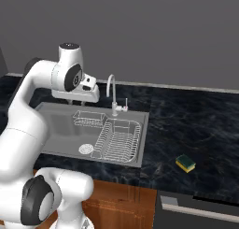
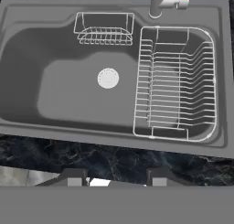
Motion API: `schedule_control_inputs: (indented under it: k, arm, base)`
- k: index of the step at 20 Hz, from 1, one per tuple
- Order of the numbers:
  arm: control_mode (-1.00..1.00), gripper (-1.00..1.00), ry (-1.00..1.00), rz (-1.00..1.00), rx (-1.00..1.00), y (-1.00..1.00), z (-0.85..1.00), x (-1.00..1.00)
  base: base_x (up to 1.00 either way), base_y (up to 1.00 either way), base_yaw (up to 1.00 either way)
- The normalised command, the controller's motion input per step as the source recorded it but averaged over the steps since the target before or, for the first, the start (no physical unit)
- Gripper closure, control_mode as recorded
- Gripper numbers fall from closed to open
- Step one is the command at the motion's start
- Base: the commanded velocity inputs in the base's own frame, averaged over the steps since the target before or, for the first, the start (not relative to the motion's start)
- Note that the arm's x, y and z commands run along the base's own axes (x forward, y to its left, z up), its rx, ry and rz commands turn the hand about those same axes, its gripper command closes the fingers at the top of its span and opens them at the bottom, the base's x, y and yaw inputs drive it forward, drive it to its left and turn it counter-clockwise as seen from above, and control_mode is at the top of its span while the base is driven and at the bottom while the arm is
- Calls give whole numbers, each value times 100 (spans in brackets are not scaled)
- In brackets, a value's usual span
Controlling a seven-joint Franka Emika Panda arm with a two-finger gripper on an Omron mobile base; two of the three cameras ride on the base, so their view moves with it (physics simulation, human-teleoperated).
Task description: Soak the sponge with water for a few seconds and then drop it inside the sink.
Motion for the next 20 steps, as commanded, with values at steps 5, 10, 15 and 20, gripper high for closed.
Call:
schedule_control_inputs:
  k: [5, 10, 15, 20]
  arm:
    - [-100, -100, 0, 0, 0, 0, -2, 0]
    - [-100, -100, 0, 0, 0, 0, 0, 0]
    - [-100, -100, 0, 0, 0, 1, 0, -2]
    - [-100, -100, -2, 4, 0, 4, 0, -29]
  base:
    - [0, 0, 0]
    - [0, 0, 0]
    - [0, 0, 0]
    - [0, 0, 0]
